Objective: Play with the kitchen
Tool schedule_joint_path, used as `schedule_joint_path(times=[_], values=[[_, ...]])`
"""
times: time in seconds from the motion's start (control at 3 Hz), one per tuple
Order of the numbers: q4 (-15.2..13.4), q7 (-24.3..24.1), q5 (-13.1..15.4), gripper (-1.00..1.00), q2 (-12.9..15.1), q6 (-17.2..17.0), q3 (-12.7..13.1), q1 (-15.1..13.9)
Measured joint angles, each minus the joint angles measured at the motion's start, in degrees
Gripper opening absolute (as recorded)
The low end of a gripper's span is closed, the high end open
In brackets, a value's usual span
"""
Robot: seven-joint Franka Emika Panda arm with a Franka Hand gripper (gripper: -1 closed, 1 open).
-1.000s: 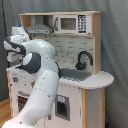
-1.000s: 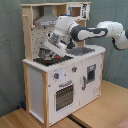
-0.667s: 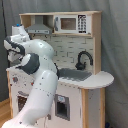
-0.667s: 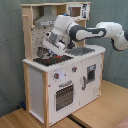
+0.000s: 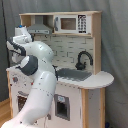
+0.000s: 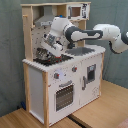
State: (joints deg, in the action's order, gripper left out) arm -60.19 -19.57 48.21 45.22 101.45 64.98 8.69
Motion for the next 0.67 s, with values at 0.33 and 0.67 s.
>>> schedule_joint_path(times=[0.33, 0.67], values=[[1.2, -1.3, 0.0, -1.00, 0.3, -5.6, 0.1, 0.2], [1.4, -2.4, 0.0, -1.00, 0.3, -6.6, 0.1, 0.6]])
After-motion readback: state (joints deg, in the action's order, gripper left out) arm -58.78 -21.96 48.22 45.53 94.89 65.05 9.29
